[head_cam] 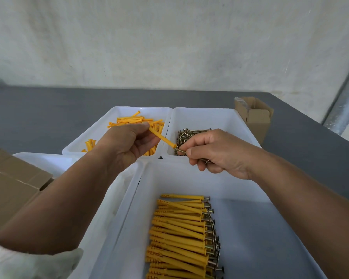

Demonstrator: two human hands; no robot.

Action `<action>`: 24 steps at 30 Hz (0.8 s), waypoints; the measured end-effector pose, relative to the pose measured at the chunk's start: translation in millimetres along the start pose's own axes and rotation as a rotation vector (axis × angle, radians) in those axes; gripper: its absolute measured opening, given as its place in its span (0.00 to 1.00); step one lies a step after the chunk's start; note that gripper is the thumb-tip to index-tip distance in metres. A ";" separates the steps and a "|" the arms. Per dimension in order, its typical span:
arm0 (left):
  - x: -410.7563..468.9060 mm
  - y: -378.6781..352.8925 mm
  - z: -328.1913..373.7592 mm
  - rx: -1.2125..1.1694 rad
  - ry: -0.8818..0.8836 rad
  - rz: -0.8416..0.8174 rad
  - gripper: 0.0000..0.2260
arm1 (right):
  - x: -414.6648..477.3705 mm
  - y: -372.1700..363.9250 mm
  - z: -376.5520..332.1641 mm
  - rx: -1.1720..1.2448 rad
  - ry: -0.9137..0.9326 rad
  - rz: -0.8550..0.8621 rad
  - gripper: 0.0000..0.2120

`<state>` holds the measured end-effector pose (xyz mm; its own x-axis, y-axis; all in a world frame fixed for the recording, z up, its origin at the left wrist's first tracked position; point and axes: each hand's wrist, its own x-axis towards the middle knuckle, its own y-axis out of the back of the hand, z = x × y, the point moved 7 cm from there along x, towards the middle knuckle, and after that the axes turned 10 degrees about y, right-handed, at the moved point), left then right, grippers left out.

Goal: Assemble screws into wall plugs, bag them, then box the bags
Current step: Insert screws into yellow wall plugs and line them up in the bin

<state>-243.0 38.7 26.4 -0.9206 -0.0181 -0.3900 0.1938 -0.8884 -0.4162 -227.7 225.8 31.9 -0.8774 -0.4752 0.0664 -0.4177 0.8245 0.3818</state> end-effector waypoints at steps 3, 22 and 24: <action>-0.2 -0.6 0.1 0.002 -0.004 -0.001 0.04 | 0.8 0.0 0.3 -0.006 0.005 0.008 0.10; 0.0 -6.2 -4.0 0.039 0.011 -0.055 0.05 | 2.4 13.2 1.8 -0.078 -0.068 0.191 0.09; -0.4 -6.7 -3.5 0.041 0.014 -0.068 0.05 | 2.3 13.2 1.0 -0.060 -0.086 0.192 0.11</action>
<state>-242.7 46.2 26.5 -0.9263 0.0489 -0.3737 0.1169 -0.9054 -0.4082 -235.4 235.9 36.1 -0.9574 -0.2812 0.0652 -0.2285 0.8764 0.4240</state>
